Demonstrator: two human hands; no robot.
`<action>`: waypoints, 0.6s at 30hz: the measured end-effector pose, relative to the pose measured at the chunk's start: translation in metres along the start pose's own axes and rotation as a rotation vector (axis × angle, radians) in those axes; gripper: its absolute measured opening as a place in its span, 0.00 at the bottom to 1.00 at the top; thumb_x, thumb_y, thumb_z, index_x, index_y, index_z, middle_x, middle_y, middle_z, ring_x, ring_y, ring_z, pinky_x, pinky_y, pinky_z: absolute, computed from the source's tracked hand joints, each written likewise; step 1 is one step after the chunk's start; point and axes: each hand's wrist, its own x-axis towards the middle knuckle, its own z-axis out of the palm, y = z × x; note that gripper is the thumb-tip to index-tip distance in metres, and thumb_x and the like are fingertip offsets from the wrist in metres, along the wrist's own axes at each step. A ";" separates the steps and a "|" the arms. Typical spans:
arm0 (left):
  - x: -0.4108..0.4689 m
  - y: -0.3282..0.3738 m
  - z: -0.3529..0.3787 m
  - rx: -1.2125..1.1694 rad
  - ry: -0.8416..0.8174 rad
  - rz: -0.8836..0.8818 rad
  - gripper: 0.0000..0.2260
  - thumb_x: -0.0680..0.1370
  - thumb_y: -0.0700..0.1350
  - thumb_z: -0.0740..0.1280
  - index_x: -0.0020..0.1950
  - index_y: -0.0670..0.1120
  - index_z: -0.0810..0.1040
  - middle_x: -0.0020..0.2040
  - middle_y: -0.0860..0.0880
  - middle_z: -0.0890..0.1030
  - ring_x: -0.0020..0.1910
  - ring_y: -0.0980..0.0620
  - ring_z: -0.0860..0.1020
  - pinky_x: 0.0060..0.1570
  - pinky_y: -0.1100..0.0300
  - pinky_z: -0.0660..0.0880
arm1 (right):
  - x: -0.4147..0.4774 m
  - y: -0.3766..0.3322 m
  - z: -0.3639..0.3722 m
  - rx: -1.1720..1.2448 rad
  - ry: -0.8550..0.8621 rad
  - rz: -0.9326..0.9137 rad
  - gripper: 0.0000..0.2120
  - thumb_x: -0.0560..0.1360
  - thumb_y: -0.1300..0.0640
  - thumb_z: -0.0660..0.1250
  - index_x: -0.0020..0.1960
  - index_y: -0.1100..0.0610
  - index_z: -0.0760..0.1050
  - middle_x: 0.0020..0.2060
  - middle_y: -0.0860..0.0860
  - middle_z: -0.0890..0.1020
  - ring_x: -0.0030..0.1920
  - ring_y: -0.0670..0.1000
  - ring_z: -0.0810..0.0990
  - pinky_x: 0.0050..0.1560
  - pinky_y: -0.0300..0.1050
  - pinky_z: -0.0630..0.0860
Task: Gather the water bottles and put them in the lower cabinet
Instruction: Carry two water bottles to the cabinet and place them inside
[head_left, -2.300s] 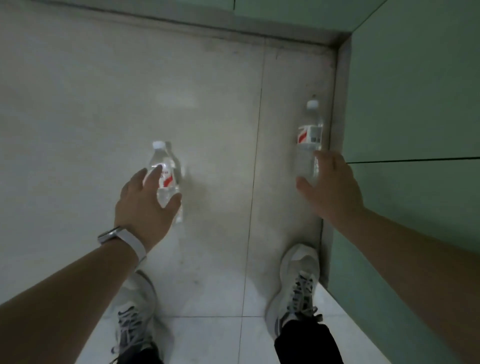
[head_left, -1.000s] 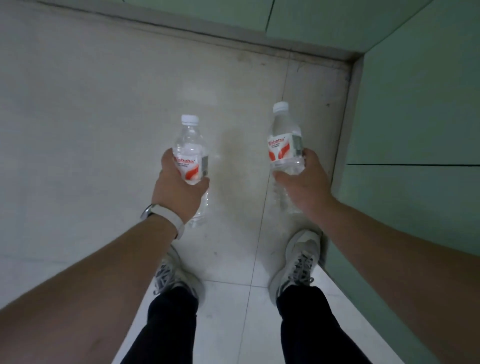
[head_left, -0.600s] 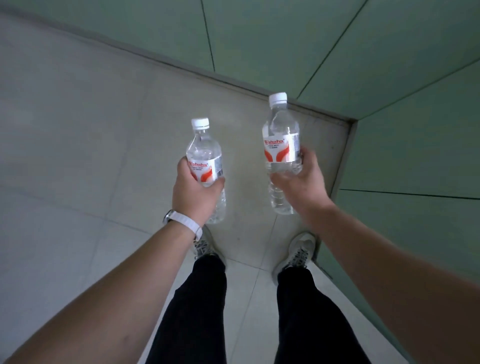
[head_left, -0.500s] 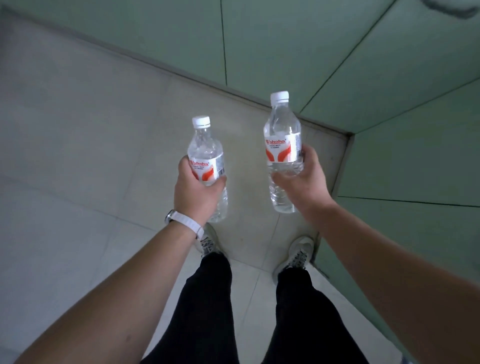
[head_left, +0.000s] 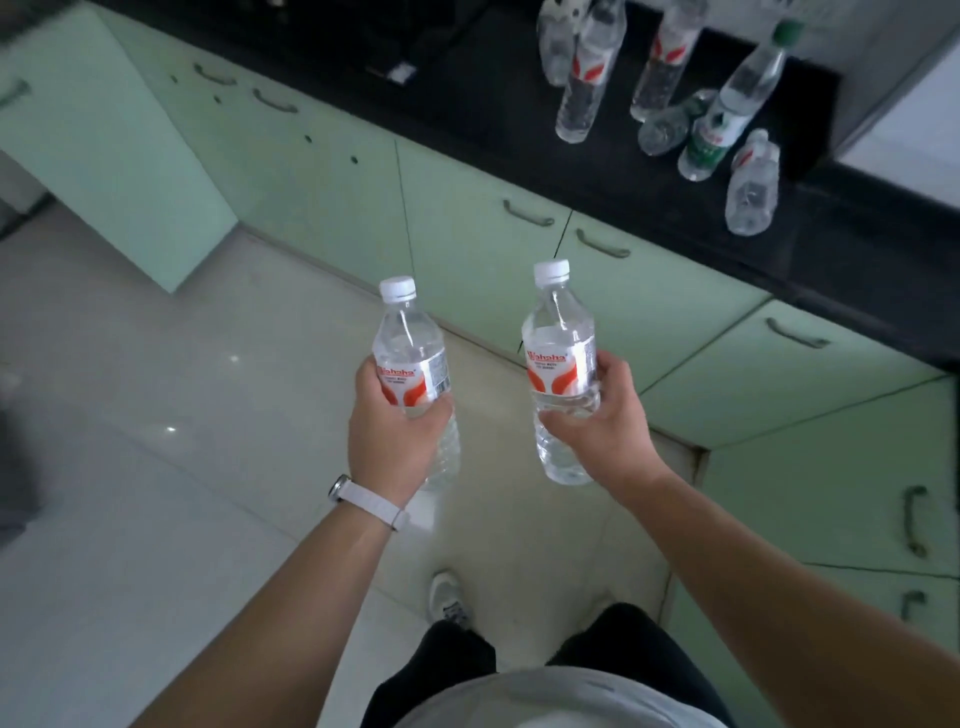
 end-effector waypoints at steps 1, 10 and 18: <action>0.003 0.008 -0.009 -0.010 0.018 0.010 0.24 0.69 0.44 0.79 0.60 0.54 0.72 0.46 0.60 0.81 0.40 0.69 0.79 0.37 0.73 0.70 | 0.000 -0.012 0.002 0.009 -0.007 -0.020 0.31 0.67 0.61 0.77 0.61 0.45 0.65 0.50 0.38 0.78 0.47 0.34 0.78 0.45 0.31 0.71; 0.041 0.060 -0.033 -0.041 0.175 0.082 0.26 0.67 0.46 0.81 0.60 0.56 0.72 0.48 0.60 0.83 0.45 0.60 0.82 0.43 0.61 0.75 | 0.043 -0.086 0.006 0.126 -0.110 -0.157 0.32 0.67 0.65 0.76 0.64 0.47 0.67 0.51 0.42 0.80 0.46 0.35 0.81 0.45 0.32 0.74; 0.103 0.117 -0.023 -0.031 0.319 0.062 0.28 0.68 0.45 0.81 0.63 0.55 0.73 0.51 0.60 0.83 0.47 0.60 0.82 0.49 0.58 0.78 | 0.141 -0.141 0.013 0.211 -0.324 -0.223 0.34 0.67 0.68 0.76 0.66 0.50 0.67 0.53 0.45 0.80 0.49 0.39 0.81 0.49 0.37 0.76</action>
